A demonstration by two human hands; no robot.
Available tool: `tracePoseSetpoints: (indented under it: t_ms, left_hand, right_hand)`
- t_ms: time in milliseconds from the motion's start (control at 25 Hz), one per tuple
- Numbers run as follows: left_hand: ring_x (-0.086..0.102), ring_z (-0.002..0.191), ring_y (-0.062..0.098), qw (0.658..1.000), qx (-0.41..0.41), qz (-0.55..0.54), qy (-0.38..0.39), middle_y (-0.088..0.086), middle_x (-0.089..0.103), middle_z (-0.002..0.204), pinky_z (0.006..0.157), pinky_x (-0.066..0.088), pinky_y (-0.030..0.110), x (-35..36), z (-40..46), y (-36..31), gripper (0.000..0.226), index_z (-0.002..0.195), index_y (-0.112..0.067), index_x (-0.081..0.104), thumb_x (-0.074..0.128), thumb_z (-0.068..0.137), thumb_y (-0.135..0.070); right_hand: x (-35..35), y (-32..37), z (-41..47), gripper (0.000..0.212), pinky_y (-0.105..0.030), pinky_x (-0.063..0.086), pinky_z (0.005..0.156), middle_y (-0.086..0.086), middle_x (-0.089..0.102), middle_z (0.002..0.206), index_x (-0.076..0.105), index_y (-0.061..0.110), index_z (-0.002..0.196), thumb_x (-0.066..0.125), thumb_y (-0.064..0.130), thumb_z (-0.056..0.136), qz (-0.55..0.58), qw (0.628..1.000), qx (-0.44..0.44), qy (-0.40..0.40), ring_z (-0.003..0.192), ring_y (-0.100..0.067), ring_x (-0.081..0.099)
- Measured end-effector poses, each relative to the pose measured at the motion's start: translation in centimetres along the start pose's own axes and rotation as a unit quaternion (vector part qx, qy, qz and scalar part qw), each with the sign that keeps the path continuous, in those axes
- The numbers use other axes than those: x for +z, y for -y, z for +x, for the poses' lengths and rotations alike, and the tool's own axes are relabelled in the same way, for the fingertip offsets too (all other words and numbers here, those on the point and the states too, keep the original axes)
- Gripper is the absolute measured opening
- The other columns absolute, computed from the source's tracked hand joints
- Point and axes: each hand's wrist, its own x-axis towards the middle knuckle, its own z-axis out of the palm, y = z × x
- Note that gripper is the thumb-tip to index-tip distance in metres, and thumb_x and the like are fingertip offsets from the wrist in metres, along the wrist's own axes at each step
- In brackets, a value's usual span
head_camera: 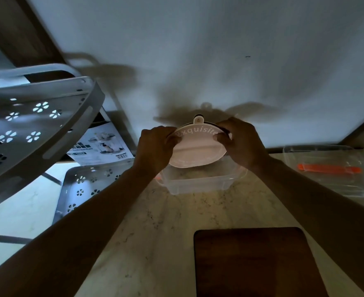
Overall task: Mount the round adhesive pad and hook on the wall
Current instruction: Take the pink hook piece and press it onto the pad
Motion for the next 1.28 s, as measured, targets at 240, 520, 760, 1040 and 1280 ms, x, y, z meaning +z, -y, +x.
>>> tracePoseSetpoints:
  t_ms: [240,520,760,1040,1280]
  left_hand:
    - [0.066,0.096,0.028,0.999,-0.042,0.000,-0.014,0.008,0.074,0.105,0.095,0.047,0.054,0.5,-0.2,0.0,0.018,0.106,-0.017,0.071,0.062,0.093,-0.024]
    - [0.063,0.098,0.026,0.999,-0.038,0.010,0.004,0.006,0.071,0.106,0.097,0.045,0.051,1.1,0.1,0.1,0.016,0.105,-0.019,0.068,0.058,0.095,-0.025]
    - [0.064,0.096,0.025,0.999,-0.036,0.032,-0.009,0.005,0.071,0.104,0.097,0.043,0.049,1.3,0.4,-0.3,0.015,0.100,-0.019,0.068,0.054,0.096,-0.024]
    - [0.065,0.096,0.026,0.997,-0.040,0.059,0.031,0.006,0.072,0.104,0.096,0.045,0.050,1.1,-0.1,-0.3,0.017,0.104,-0.017,0.067,0.054,0.096,-0.024]
    - [0.065,0.096,0.026,0.998,-0.045,0.022,0.025,0.004,0.073,0.102,0.096,0.044,0.051,0.7,0.5,0.0,0.014,0.102,-0.019,0.070,0.060,0.092,-0.022]
  right_hand:
    - [0.2,0.8,-0.2,0.021,-0.044,0.051,0.082,-0.009,0.070,0.099,0.069,0.018,0.110,0.063,0.023,0.091,-0.025,1.000,-0.010,0.008,0.087,-0.029,0.066]
    - [0.2,0.7,-0.5,0.019,-0.047,0.049,0.082,-0.010,0.069,0.100,0.067,0.014,0.109,0.063,0.018,0.091,-0.017,1.000,0.006,-0.010,0.089,-0.030,0.065]
    - [0.5,1.0,-0.3,0.016,-0.046,0.049,0.082,-0.011,0.067,0.100,0.065,0.012,0.106,0.062,0.016,0.091,-0.008,1.000,0.025,-0.017,0.088,-0.031,0.064]
    - [0.4,1.3,-0.3,0.019,-0.045,0.045,0.090,-0.008,0.067,0.106,0.065,0.015,0.111,0.060,0.019,0.092,-0.039,0.998,0.039,0.023,0.095,-0.029,0.063]
    - [0.3,1.2,-0.1,0.015,-0.045,0.045,0.087,-0.008,0.067,0.098,0.066,0.015,0.104,0.061,0.020,0.092,-0.035,0.998,0.040,0.015,0.089,-0.030,0.062]
